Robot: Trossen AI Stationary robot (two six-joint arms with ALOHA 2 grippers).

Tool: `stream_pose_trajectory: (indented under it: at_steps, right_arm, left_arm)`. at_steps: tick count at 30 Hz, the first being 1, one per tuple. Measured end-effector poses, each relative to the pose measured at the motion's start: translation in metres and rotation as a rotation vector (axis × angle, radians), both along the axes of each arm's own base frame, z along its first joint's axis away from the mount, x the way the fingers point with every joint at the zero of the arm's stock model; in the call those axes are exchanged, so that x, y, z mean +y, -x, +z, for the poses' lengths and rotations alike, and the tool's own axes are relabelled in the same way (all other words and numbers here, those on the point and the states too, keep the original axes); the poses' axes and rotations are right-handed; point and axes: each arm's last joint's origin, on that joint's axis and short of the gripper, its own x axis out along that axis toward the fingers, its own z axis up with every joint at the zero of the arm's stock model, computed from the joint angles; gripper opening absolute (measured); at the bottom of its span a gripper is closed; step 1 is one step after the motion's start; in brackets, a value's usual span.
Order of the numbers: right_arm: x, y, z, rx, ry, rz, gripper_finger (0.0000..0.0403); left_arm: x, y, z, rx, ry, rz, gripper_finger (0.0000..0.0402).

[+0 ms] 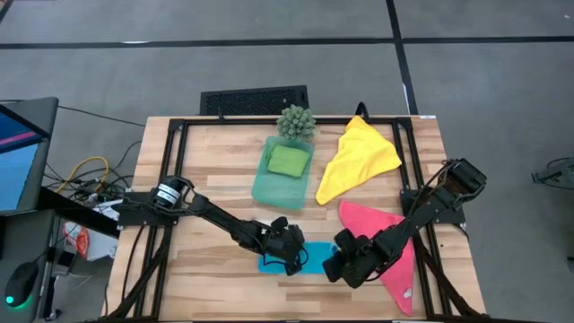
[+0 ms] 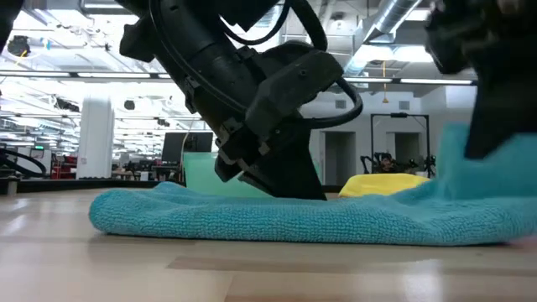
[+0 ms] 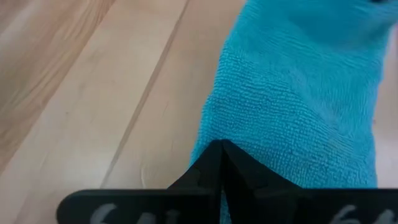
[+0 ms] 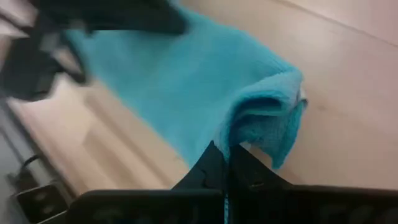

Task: Fold microfiber towels
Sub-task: Fold the blue micro fiber cloth

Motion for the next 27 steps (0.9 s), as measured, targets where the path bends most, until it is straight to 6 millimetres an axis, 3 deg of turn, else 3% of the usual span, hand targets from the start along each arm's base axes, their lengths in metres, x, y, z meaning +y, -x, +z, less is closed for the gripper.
stream_pose_trajectory:
  at_steps: [7, 15, 19, 21, 24, 27]
  right_arm:
    - [0.000, -0.022, 0.027, -0.083, 0.032, 0.054, 0.0016]
    - [-0.004, -0.032, 0.037, -0.113, 0.060, 0.086, 0.0018]
    - [-0.005, -0.032, 0.037, -0.114, 0.072, 0.095, 0.0015]
    - [-0.006, -0.033, 0.037, -0.114, 0.076, 0.098, 0.0016]
    - [-0.006, -0.033, 0.037, -0.112, 0.077, 0.095, 0.0020]
    - [-0.006, -0.033, 0.037, -0.108, 0.076, 0.098, 0.0020]
  left_arm:
    - [0.003, -0.005, 0.016, 0.008, 0.006, 0.001, 0.0000]
    - [0.008, 0.013, 0.073, 0.109, -0.038, 0.021, 0.0000]
    - [-0.008, 0.025, 0.098, 0.038, 0.004, 0.004, 0.0000]
    - [-0.023, 0.032, 0.095, 0.036, -0.010, -0.023, 0.0000]
    - [-0.039, 0.037, 0.076, 0.048, -0.044, -0.024, 0.0000]
    - [-0.045, 0.034, 0.058, 0.070, -0.039, -0.022, 0.0000]
